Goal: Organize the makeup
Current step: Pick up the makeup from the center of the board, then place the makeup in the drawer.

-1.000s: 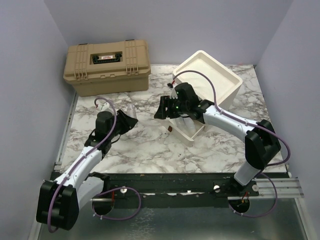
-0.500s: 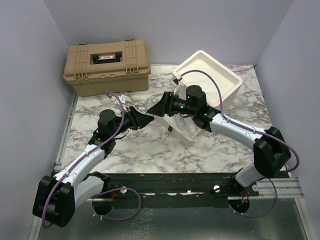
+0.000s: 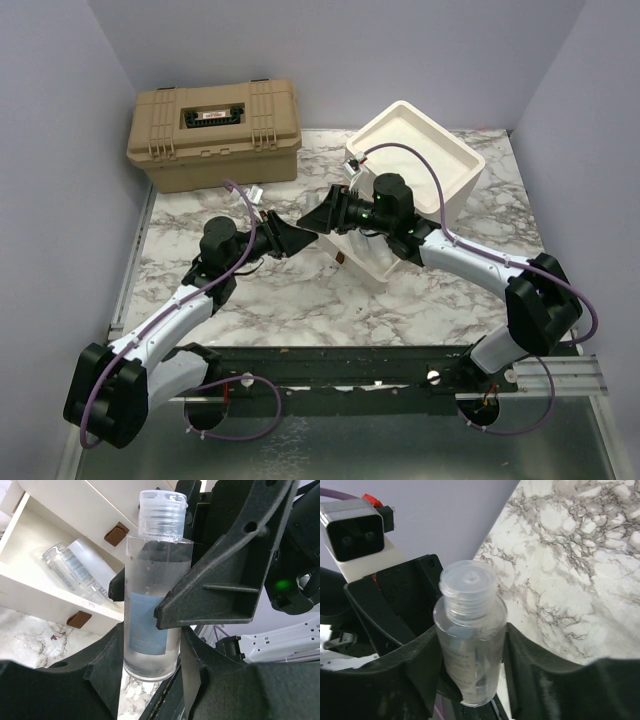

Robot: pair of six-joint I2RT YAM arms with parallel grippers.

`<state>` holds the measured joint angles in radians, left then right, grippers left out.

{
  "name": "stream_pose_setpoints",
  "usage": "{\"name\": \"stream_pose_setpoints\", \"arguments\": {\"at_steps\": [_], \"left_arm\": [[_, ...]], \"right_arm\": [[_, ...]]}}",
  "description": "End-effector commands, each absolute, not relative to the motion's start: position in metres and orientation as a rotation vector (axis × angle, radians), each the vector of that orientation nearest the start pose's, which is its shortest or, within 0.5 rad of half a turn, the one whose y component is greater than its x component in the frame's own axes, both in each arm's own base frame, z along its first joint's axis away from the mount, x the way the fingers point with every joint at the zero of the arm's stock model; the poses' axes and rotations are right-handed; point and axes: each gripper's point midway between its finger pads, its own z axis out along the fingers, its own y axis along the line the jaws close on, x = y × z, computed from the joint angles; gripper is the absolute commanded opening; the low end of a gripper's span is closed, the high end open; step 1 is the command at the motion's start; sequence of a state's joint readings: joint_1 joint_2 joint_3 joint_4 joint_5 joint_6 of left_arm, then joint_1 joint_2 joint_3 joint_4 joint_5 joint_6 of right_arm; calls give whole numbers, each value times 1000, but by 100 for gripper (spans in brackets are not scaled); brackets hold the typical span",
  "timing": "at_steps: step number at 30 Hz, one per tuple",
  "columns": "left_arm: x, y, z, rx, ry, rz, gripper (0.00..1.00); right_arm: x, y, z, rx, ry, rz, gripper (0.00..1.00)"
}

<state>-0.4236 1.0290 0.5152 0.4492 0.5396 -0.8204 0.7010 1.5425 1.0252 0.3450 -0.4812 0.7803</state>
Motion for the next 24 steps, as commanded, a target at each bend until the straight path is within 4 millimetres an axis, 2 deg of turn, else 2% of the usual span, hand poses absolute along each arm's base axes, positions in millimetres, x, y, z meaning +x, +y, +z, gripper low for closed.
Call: {"name": "stream_pose_setpoints", "arguments": {"at_steps": [1, 3, 7, 11, 15, 18, 24], "left_arm": [[254, -250, 247, 146, 1760, -1396, 31], [254, -249, 244, 134, 1767, -1394, 34], [257, -247, 236, 86, 1788, -1379, 58], [264, -245, 219, 47, 1859, -1335, 69], [279, -230, 185, -73, 2013, -1154, 74], [280, -218, 168, -94, 2112, -1031, 77], [282, -207, 162, -146, 2115, -960, 79]], "right_arm": [[284, 377, 256, -311, 1898, 1442, 47], [285, 376, 256, -310, 1899, 1432, 39], [292, 373, 250, -284, 1939, 1376, 32], [306, 365, 224, -217, 2071, 1222, 30], [318, 352, 208, -206, 2129, 1064, 28], [325, 338, 201, -210, 2168, 936, 27], [329, 330, 196, -232, 2188, 857, 27]]}}
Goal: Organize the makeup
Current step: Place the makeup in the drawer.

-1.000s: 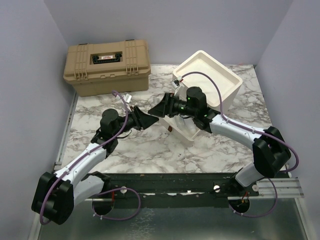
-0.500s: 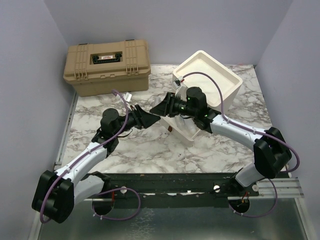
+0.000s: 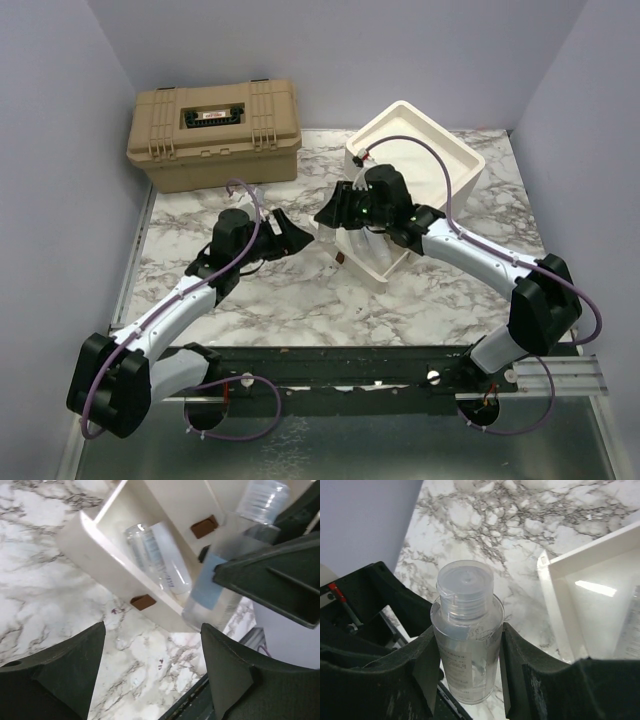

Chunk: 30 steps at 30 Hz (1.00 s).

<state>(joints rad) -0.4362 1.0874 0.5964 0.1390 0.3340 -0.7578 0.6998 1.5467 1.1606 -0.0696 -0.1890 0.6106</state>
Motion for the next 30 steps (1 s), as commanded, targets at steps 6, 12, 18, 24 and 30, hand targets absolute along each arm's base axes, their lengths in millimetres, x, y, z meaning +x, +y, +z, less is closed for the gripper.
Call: {"name": "stream_pose_setpoints", "arguments": {"at_steps": [6, 12, 18, 24, 30], "left_arm": [[290, -198, 160, -226, 2103, -902, 79], [296, -186, 161, -289, 2082, -838, 79], [296, -164, 162, -402, 2014, -761, 87], [296, -149, 171, -445, 1948, -717, 98], [296, -150, 172, -437, 1953, -723, 99]], "right_arm": [[342, 306, 185, -218, 2213, 653, 28], [347, 283, 176, -219, 2256, 469, 28], [348, 277, 178, -249, 2260, 417, 28], [354, 282, 185, -286, 2218, 423, 29], [358, 286, 185, -304, 2235, 415, 29]]}}
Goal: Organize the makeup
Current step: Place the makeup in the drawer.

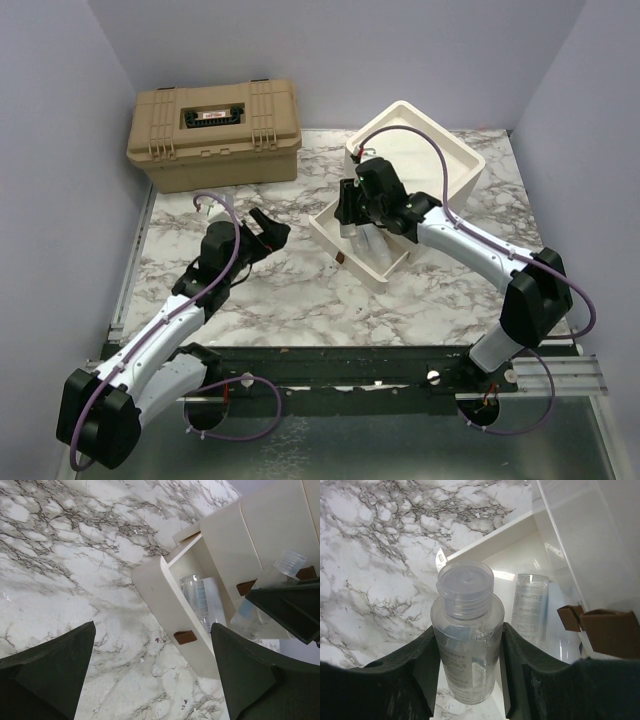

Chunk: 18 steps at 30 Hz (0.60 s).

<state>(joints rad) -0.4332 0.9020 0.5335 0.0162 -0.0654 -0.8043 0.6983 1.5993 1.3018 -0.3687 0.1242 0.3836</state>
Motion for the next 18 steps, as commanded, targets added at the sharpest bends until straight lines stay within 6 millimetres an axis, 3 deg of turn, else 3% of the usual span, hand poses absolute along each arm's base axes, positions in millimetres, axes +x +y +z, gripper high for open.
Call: {"name": "stream_pose_setpoints", "arguments": {"at_steps": [1, 11, 18], "left_arm": [[297, -151, 171, -441, 1957, -724, 99], [291, -157, 163, -372, 2003, -741, 99], [292, -163, 167, -313, 2010, -750, 99]], "right_arm": [[359, 288, 185, -311, 2232, 417, 30], [361, 291, 170, -413, 2304, 363, 31], [367, 275, 154, -469, 2334, 211, 32]]}}
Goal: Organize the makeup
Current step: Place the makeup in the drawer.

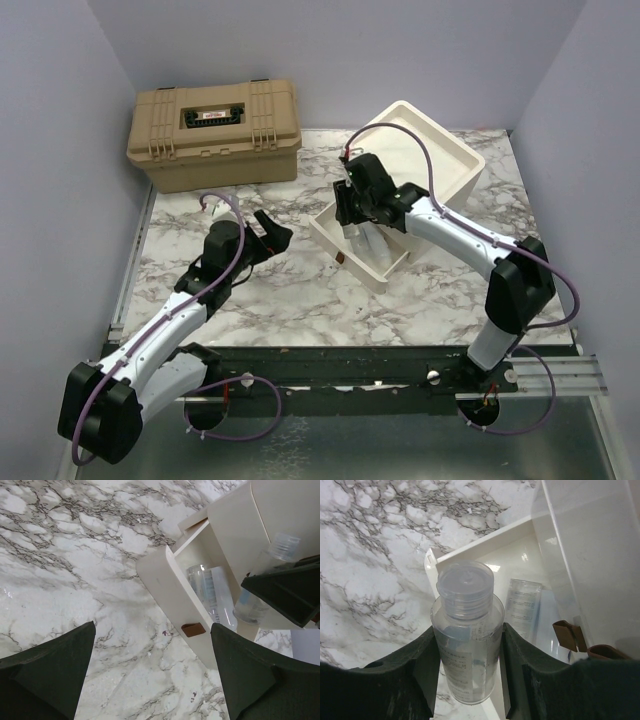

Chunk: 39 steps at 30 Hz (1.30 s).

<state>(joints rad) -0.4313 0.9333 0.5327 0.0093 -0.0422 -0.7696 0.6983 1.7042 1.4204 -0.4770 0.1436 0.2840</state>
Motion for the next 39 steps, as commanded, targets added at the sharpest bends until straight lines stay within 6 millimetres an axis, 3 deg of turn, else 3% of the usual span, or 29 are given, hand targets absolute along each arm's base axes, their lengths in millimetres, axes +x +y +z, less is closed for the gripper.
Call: {"name": "stream_pose_setpoints", "arguments": {"at_steps": [1, 7, 14, 21, 29, 33, 39], "left_arm": [[293, -163, 166, -317, 2015, -750, 99], [289, -169, 157, -307, 2054, -780, 99], [289, -169, 148, -301, 2082, -764, 99], [288, -171, 145, -289, 2096, -767, 99], [289, -168, 145, -339, 2084, -765, 99], [291, -169, 155, -322, 2055, -774, 99], [288, -173, 152, -315, 2072, -797, 99]], "right_arm": [[367, 275, 148, -474, 2353, 199, 32], [365, 283, 123, -521, 2412, 214, 33], [386, 280, 108, -632, 2406, 64, 33], [384, 286, 89, -663, 2429, 94, 35], [372, 297, 84, -722, 2456, 199, 37], [373, 291, 81, -653, 2474, 161, 41], [369, 299, 84, -656, 2474, 230, 47]]}}
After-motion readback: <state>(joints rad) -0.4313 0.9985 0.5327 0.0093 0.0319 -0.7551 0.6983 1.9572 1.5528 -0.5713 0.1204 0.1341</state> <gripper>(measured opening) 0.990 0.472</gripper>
